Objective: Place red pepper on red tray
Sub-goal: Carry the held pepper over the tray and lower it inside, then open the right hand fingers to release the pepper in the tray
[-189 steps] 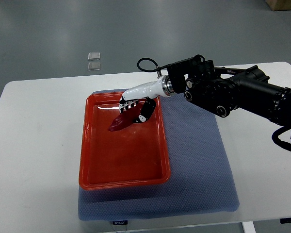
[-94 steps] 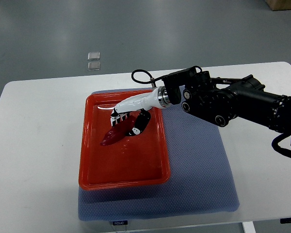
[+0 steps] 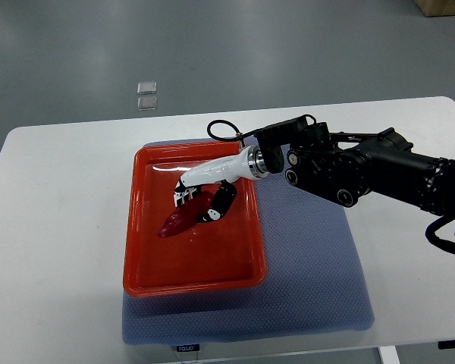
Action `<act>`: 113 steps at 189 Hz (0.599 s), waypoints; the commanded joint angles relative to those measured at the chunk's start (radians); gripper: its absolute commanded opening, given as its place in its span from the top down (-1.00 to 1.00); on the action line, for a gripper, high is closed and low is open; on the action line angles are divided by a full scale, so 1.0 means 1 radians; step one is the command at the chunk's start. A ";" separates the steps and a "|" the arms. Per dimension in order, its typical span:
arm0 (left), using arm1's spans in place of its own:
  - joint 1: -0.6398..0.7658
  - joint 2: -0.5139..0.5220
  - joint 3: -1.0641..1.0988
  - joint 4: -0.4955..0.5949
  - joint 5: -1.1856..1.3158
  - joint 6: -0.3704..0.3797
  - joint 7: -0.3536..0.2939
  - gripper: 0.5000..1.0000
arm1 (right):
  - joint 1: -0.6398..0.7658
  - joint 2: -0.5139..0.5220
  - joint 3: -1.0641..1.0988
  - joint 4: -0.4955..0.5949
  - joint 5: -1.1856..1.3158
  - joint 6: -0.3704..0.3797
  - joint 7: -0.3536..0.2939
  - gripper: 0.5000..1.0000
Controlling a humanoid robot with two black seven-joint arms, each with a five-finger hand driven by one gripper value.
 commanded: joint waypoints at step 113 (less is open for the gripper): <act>0.000 0.000 0.000 0.000 -0.001 0.000 0.000 -1.00 | 0.003 0.000 0.017 -0.008 0.028 -0.001 -0.009 -0.11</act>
